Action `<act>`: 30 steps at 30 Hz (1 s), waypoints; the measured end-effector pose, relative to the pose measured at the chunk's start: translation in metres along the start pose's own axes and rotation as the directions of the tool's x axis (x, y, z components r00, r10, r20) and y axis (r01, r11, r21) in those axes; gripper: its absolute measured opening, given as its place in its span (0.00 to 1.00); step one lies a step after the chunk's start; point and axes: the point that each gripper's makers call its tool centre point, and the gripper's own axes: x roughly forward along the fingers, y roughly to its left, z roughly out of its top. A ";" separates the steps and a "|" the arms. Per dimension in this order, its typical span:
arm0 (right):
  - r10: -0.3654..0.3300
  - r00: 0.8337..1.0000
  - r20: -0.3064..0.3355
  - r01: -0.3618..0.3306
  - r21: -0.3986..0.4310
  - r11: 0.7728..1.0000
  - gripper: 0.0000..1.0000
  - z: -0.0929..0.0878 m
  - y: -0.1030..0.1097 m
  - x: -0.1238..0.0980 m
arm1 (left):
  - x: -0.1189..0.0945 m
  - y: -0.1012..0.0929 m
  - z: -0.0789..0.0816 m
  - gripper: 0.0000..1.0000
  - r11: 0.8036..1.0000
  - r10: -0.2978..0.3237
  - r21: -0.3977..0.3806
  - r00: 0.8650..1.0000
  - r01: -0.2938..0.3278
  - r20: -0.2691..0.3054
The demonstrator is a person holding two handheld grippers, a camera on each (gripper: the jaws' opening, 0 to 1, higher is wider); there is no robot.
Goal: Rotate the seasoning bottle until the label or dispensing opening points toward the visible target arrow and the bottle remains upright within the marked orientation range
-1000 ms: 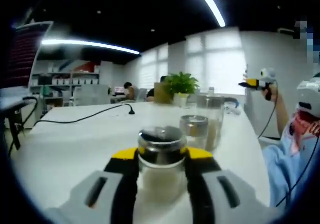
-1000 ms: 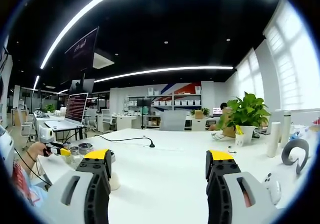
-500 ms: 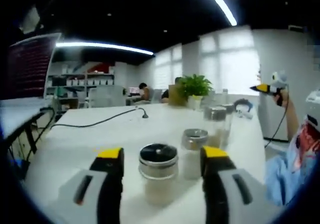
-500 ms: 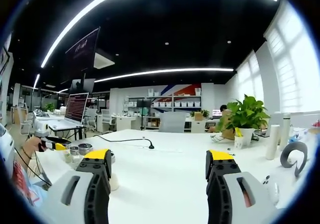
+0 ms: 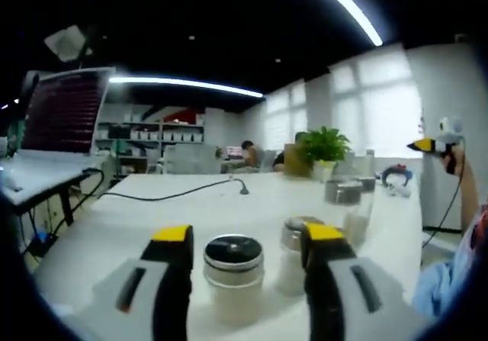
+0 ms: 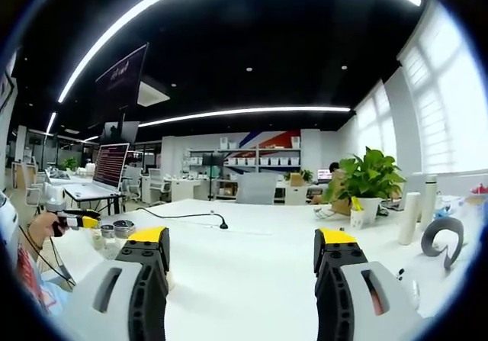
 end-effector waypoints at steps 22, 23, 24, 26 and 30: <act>0.008 1.000 -0.007 -0.008 0.000 1.000 0.80 -0.003 0.002 0.000 | 0.001 0.007 -0.008 0.49 0.991 0.131 0.019 0.991 -0.131 0.026; 0.006 1.000 -0.003 -0.006 0.004 1.000 0.80 -0.002 0.001 0.000 | 0.002 0.006 -0.010 0.49 0.992 0.126 0.022 0.992 -0.126 0.019; 0.005 1.000 -0.001 -0.005 0.003 1.000 0.80 -0.002 0.001 0.000 | 0.002 0.005 -0.011 0.49 0.993 0.120 0.016 0.993 -0.120 0.018; 0.005 1.000 -0.003 -0.005 0.002 1.000 0.79 -0.003 0.001 0.000 | 0.003 0.003 -0.010 0.49 0.994 0.106 -0.030 0.994 -0.105 0.029; 0.006 1.000 -0.012 -0.006 0.006 1.000 0.79 -0.005 0.002 0.001 | 0.005 0.006 -0.013 0.48 0.991 0.130 0.012 0.991 -0.130 0.008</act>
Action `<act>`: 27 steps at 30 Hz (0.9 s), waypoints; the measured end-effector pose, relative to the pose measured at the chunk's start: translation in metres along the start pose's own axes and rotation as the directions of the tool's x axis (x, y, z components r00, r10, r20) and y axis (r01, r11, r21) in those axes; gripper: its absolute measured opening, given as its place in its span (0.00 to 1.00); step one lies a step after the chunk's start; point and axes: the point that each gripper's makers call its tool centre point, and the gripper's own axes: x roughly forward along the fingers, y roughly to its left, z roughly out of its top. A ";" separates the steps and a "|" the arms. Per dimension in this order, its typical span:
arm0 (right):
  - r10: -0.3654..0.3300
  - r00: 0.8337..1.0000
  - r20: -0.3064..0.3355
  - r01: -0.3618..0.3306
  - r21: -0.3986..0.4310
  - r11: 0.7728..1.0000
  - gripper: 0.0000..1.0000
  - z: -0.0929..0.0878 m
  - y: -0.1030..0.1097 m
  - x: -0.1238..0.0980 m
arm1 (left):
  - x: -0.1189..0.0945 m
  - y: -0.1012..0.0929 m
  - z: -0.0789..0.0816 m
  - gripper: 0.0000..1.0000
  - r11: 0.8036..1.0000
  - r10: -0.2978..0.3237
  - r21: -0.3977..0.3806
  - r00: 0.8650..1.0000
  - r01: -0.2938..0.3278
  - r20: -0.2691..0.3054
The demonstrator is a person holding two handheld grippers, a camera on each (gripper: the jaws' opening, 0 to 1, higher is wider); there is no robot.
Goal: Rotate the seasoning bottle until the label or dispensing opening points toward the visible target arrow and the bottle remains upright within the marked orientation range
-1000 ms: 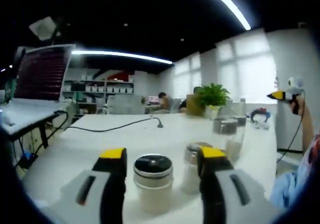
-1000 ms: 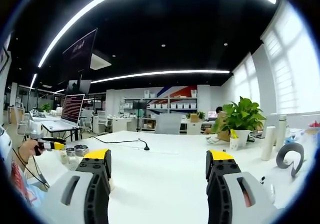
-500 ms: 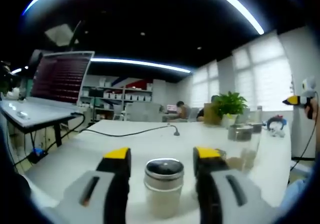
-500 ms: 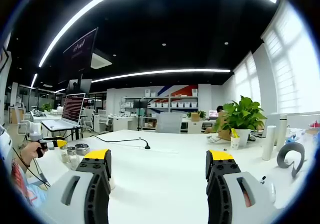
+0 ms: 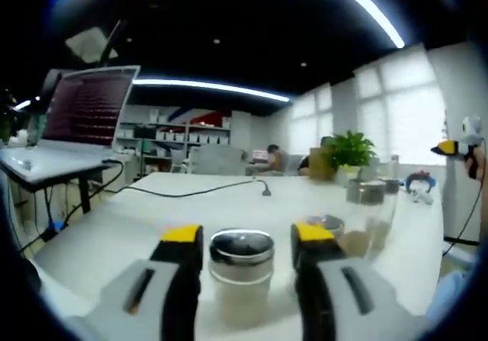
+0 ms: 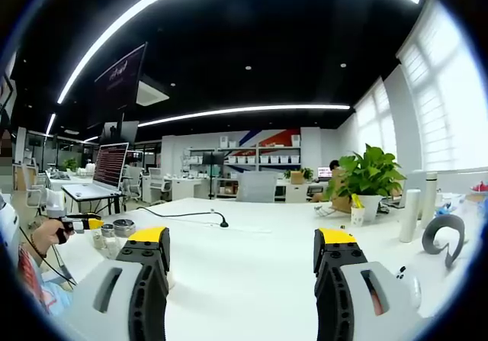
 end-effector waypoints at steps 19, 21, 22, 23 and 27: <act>0.001 1.000 0.004 -0.001 -0.003 1.000 0.80 0.003 0.000 -0.003 | 0.001 0.000 -0.004 0.36 0.997 -0.072 0.012 0.997 0.072 -0.010; 0.003 1.000 0.008 -0.003 -0.007 1.000 0.80 0.004 0.001 -0.003 | 0.001 -0.002 -0.004 0.35 0.996 -0.082 0.021 0.996 0.083 -0.017; 0.005 1.000 0.009 -0.005 -0.008 1.000 0.80 0.004 0.001 -0.003 | 0.001 -0.002 -0.004 0.35 0.995 -0.092 0.022 0.996 0.092 -0.020; 0.005 1.000 0.009 -0.005 -0.008 1.000 0.80 0.004 0.002 -0.003 | 0.002 -0.002 -0.004 0.35 0.995 -0.095 0.022 0.995 0.096 -0.022; 0.007 1.000 0.006 -0.007 -0.005 1.000 0.80 0.003 0.003 -0.002 | 0.000 -0.004 -0.004 0.35 0.991 -0.133 0.021 0.991 0.134 -0.033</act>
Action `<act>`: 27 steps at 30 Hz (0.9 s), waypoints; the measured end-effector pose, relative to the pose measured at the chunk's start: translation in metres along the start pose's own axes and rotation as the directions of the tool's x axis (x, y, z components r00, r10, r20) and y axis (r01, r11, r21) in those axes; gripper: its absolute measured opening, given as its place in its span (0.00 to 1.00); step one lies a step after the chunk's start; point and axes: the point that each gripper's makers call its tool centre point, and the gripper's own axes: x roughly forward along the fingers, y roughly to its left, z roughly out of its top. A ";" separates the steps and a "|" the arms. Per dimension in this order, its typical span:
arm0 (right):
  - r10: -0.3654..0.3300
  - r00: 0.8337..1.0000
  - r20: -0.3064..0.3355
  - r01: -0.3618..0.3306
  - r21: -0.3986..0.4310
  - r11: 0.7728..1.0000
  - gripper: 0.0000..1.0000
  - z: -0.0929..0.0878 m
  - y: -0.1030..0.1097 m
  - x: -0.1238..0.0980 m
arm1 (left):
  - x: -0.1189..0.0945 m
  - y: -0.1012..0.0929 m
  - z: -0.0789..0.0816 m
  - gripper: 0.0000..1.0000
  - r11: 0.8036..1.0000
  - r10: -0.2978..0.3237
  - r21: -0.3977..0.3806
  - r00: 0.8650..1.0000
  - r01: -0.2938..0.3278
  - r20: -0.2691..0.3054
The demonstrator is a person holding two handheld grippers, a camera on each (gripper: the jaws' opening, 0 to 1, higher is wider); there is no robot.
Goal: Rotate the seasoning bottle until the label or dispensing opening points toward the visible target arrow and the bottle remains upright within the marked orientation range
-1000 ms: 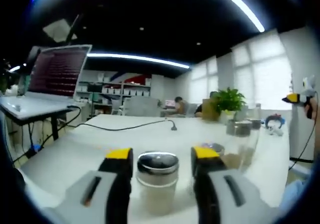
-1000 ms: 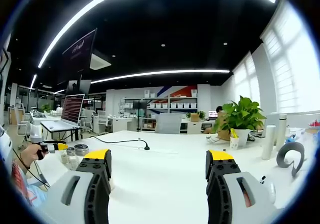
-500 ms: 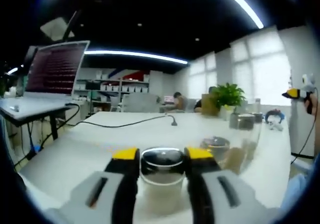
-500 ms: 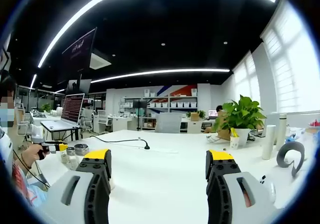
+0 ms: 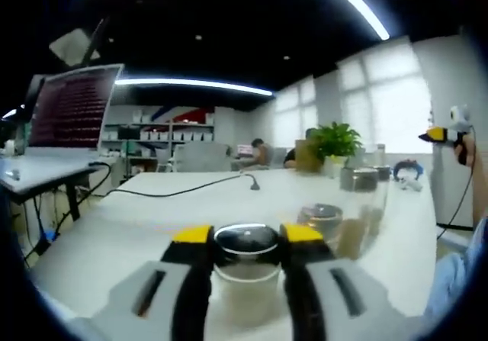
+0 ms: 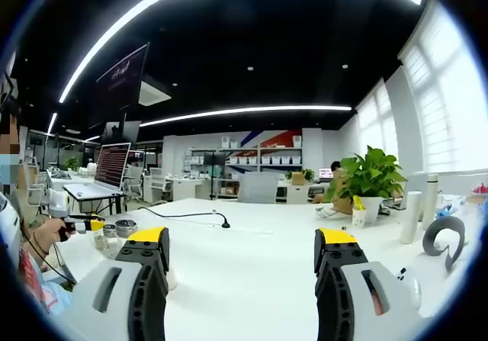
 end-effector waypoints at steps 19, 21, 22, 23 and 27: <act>0.004 1.000 0.003 -0.004 -0.001 1.000 0.80 0.001 0.002 0.001 | 0.002 -0.008 -0.003 0.35 0.979 -0.198 0.044 0.979 0.200 -0.056; 0.005 1.000 0.005 -0.004 -0.004 1.000 0.80 0.001 0.003 0.001 | 0.002 -0.008 -0.003 0.35 0.976 -0.214 0.042 0.976 0.216 -0.051; 0.004 1.000 0.005 -0.004 -0.006 1.000 0.80 0.001 0.003 0.001 | 0.002 -0.009 -0.003 0.35 0.972 -0.227 0.043 0.973 0.229 -0.048; 0.006 1.000 0.006 -0.006 -0.007 1.000 0.80 0.002 0.004 0.001 | 0.002 -0.009 -0.003 0.35 0.970 -0.237 0.040 0.971 0.239 -0.044; 0.004 1.000 0.004 -0.004 -0.010 1.000 0.80 0.001 0.004 0.001 | 0.001 -0.011 -0.003 0.35 0.960 -0.272 0.050 0.962 0.274 -0.037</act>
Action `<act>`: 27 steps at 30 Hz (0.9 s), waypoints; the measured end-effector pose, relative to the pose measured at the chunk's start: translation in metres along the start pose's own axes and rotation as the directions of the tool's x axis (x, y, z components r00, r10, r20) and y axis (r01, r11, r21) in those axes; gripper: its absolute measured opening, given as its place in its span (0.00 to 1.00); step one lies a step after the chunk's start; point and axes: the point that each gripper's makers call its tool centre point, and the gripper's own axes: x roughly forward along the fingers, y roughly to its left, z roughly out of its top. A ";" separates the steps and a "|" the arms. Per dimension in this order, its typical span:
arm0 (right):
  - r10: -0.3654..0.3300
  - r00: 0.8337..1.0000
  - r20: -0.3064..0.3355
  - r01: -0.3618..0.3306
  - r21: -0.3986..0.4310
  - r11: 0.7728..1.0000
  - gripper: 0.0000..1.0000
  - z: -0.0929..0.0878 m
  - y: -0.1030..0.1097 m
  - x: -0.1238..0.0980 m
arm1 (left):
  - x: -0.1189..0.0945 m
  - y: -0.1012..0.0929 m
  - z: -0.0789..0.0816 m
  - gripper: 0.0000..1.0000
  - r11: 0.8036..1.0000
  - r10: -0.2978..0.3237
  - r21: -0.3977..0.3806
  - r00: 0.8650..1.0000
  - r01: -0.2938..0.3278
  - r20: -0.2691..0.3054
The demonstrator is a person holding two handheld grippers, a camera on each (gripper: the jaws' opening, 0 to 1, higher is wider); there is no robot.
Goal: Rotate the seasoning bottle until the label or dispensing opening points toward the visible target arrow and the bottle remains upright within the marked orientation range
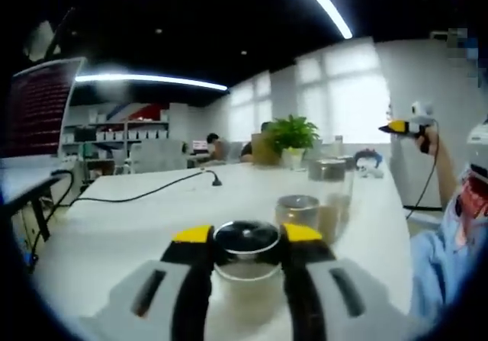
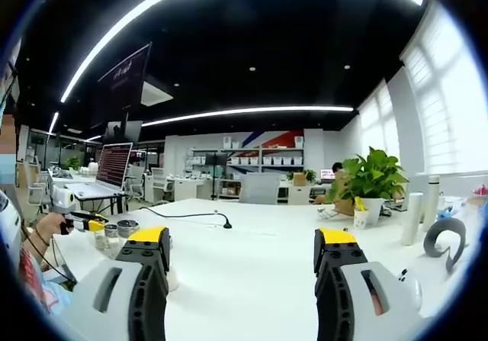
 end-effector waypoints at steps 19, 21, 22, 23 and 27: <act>0.019 1.000 -0.006 -0.019 0.001 1.000 0.79 0.000 0.003 0.000 | 0.000 -0.002 0.001 0.36 0.996 -0.080 -0.026 0.997 0.080 0.019; 0.023 1.000 -0.014 -0.023 0.003 1.000 0.79 -0.002 0.004 0.001 | -0.002 -0.002 0.004 0.40 0.995 -0.081 -0.058 0.996 0.083 0.028; 0.023 1.000 -0.014 -0.023 0.001 1.000 0.79 -0.002 0.005 0.001 | -0.003 -0.003 0.008 0.46 0.995 -0.085 -0.050 0.995 0.087 0.048; 0.026 1.000 -0.013 -0.026 -0.002 1.000 0.79 -0.001 0.006 0.001 | -0.005 -0.002 0.011 0.49 0.996 -0.073 -0.041 0.996 0.076 0.053; 0.028 1.000 -0.010 -0.028 -0.007 1.000 0.79 0.000 0.006 0.000 | -0.009 -0.008 0.017 0.50 0.998 -0.060 -0.026 0.997 0.061 0.038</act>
